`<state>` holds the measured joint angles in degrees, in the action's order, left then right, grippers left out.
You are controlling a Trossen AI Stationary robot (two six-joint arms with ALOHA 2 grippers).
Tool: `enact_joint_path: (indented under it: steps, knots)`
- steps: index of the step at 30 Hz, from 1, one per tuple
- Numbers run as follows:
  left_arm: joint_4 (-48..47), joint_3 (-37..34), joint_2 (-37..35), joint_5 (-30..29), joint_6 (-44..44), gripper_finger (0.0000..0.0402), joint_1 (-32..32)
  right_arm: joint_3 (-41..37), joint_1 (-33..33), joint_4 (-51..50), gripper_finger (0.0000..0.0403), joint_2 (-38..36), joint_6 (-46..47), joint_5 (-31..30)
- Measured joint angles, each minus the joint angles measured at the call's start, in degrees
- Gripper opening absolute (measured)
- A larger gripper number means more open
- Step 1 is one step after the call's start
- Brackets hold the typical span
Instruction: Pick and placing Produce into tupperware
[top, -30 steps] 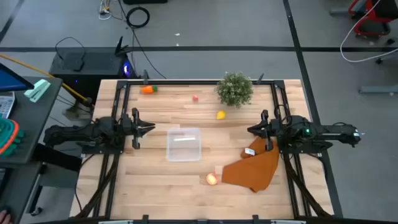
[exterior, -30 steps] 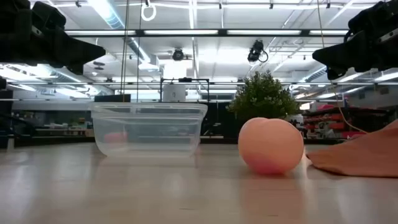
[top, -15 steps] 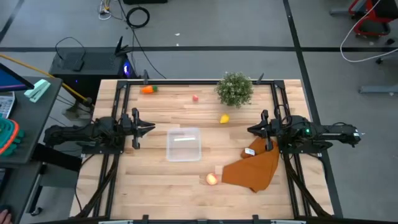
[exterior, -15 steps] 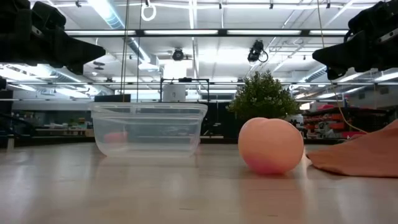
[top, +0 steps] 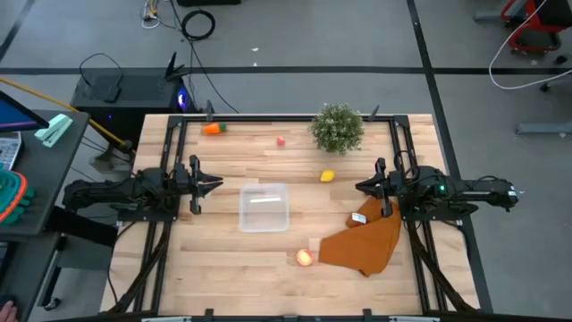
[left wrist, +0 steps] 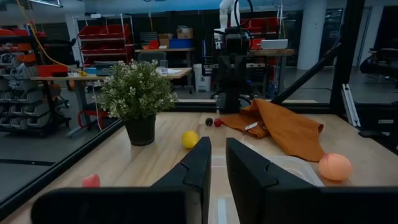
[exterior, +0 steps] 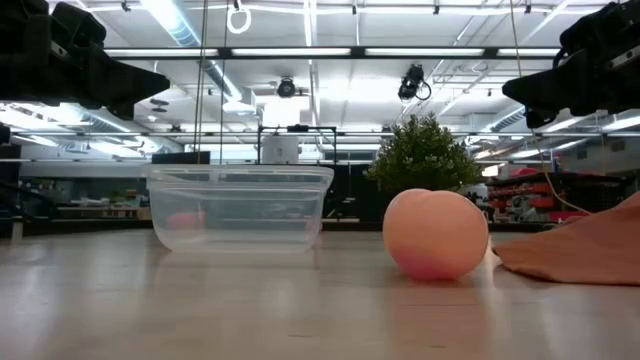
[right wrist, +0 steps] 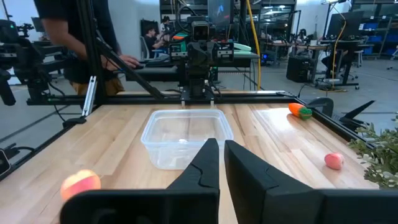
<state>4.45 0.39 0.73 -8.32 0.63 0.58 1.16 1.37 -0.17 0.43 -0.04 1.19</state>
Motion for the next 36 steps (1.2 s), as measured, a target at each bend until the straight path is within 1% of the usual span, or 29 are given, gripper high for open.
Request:
enact_joint_path:
  steps: [5,14,22,31,36]
  knots:
    - [0.0,0.0,0.0,0.0,0.0,0.0051,0.0,0.0,0.0,0.0,0.0000,0.0,0.0,0.0]
    - [0.0,0.0,0.0,0.0,0.0,0.0059,0.0,0.0,0.0,0.0,0.0000,0.0,0.0,0.0]
    - [0.0,0.0,0.0,0.0,0.0,0.0051,0.0,0.0,0.0,0.0,0.0000,0.0,0.0,0.0]
    - [0.0,0.0,0.0,0.0,0.0,0.0059,0.0,0.0,0.0,0.0,0.0000,0.0,0.0,0.0]
    - [0.0,0.0,0.0,0.0,0.0,0.0053,0.0,0.0,0.0,0.0,0.0000,0.0,0.0,0.0]
